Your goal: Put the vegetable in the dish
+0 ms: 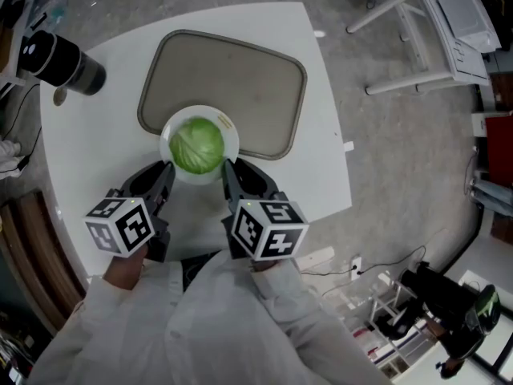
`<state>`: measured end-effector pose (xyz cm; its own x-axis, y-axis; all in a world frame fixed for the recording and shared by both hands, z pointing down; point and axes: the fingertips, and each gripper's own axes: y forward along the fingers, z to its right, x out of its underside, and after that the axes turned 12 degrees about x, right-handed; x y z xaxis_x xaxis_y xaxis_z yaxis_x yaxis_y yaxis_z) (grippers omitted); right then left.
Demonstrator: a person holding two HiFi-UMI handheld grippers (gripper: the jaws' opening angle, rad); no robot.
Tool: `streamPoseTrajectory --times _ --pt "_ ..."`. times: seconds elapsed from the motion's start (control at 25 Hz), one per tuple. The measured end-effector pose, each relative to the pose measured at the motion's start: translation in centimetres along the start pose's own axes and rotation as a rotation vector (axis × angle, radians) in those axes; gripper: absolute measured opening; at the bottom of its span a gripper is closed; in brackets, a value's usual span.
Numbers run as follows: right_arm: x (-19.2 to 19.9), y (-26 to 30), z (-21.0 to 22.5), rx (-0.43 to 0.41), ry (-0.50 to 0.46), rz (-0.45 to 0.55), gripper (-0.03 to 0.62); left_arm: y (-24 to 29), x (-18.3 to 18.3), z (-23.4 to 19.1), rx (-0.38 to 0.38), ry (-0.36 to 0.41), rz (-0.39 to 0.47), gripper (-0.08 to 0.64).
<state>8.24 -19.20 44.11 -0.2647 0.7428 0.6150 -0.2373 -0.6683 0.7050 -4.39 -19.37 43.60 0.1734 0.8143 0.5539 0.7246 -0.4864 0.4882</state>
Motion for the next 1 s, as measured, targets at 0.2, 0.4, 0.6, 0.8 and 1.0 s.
streamPoseTrajectory --times 0.2,0.4,0.6,0.8,1.0 --pt "-2.2 1.7 0.7 -0.003 0.000 0.007 0.074 2.0 -2.2 -0.3 -0.001 0.017 0.013 0.061" --pt "-3.8 3.1 1.5 -0.002 -0.012 0.009 0.072 3.7 -3.3 -0.6 -0.012 0.016 0.024 0.061" --pt "-5.0 4.1 2.1 0.003 -0.013 0.012 0.072 5.2 -4.6 -0.9 -0.018 0.023 0.024 0.061" --pt "-5.9 5.3 3.0 0.006 -0.009 -0.001 0.074 6.5 -5.4 -1.1 -0.020 0.029 0.017 0.061" --pt "-6.4 6.1 3.3 0.010 -0.009 -0.009 0.074 7.6 -5.9 -1.7 -0.027 0.034 0.007 0.061"
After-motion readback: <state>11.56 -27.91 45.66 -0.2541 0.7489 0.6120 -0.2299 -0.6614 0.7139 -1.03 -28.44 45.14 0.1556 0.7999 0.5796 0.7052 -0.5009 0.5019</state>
